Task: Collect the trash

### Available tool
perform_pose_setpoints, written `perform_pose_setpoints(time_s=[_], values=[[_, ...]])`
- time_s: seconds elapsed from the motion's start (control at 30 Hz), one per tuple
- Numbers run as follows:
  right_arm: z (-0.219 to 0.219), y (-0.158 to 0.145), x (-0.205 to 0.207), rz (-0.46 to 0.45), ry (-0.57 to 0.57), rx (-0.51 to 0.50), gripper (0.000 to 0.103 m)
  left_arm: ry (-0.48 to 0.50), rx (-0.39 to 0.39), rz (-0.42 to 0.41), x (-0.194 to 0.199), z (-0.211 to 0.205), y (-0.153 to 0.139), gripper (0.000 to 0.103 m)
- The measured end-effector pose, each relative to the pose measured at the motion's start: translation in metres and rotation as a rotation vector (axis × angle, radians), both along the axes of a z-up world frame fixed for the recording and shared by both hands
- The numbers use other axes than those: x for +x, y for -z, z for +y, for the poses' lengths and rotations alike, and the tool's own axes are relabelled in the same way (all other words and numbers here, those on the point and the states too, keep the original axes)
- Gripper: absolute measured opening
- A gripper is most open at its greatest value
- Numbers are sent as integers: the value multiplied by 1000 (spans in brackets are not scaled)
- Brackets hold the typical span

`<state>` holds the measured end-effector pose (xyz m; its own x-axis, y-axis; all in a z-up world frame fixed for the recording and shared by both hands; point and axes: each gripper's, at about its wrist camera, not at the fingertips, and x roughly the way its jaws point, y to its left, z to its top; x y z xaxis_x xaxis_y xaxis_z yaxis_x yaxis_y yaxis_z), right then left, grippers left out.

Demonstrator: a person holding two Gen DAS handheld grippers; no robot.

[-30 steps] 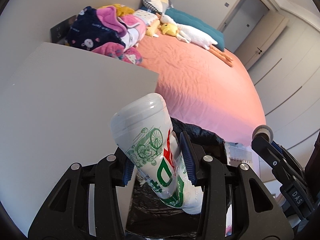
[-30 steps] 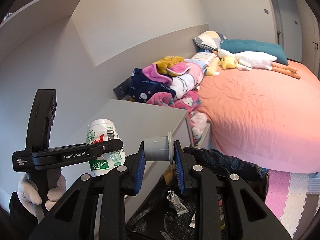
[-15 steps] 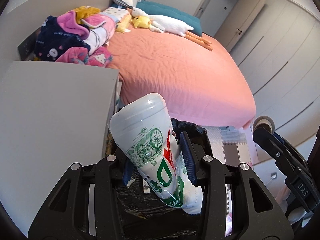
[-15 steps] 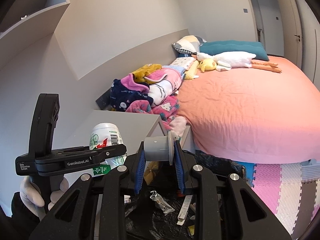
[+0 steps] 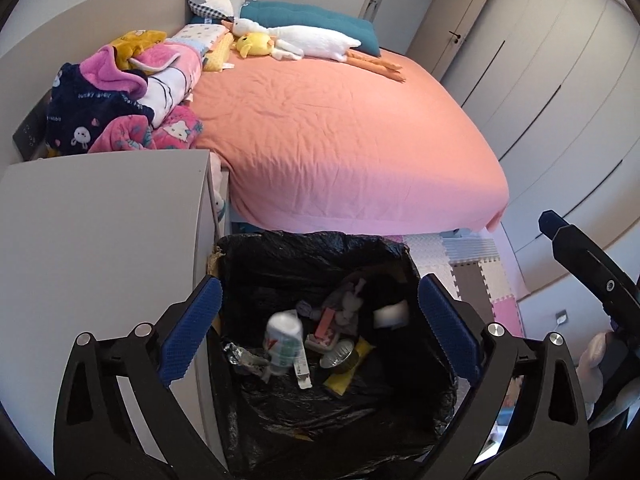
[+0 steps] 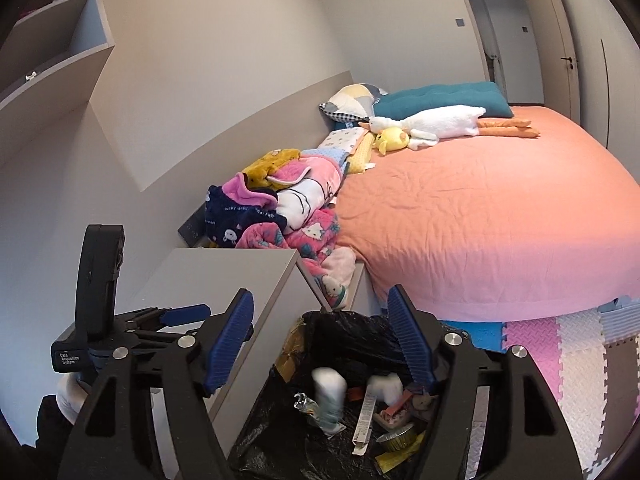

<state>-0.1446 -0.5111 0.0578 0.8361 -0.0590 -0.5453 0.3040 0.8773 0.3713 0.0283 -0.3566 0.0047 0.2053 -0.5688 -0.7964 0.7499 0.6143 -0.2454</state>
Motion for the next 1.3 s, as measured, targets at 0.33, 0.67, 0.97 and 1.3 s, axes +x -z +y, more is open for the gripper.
perform_pose_setpoints(time_s=[0.33, 0.67, 0.97, 1.3], values=[[2, 0, 5, 4, -5, -1, 75, 3, 11, -23, 1, 0, -4, 95], [6, -2, 12, 7, -25, -14, 75, -5, -19, -28, 4, 7, -8, 96], [9, -1, 16, 12, -35, -20, 75, -15, -32, -40, 6, 10, -10, 96], [9, 1, 17, 15, -39, -20, 75, -20, -44, -42, 5, 11, -12, 96]])
